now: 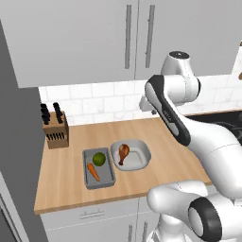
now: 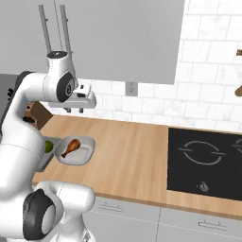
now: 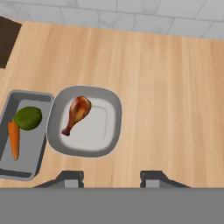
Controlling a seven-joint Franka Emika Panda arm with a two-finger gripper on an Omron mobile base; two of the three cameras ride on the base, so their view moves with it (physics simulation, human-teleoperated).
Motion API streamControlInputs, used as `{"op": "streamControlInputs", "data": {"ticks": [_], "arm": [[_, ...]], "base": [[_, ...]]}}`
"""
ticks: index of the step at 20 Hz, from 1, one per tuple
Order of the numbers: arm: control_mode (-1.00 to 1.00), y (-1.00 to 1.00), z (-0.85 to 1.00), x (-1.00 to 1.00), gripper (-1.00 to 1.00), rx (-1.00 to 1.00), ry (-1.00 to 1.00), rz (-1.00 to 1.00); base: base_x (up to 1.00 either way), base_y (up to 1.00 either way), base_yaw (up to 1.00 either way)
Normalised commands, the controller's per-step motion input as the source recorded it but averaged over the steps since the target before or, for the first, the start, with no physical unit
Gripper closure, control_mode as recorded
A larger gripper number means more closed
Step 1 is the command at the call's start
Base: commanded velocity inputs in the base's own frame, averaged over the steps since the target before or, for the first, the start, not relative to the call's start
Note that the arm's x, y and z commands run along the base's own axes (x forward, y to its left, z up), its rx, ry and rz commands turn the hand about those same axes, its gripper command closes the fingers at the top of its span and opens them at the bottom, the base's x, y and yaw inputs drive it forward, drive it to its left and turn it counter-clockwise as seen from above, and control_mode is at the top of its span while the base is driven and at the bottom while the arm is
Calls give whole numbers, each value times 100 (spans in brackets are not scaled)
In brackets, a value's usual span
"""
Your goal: Take the meat container that has the chicken drumstick and place it on the second highest rack of the freezer. Then take the vegetable container that has the carrot and lime and place it on the highest rack of the freezer.
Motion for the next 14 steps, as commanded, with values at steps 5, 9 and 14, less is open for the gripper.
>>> {"op": "streamControlInputs", "data": {"ticks": [5,9,14], "arm": [[-100,7,-6,-14,-100,0,-1,0],[-100,18,-32,-25,-100,0,1,7],[-100,14,-83,-23,-100,-1,6,28]], "base": [[0,0,0],[0,0,0],[0,0,0]]}}
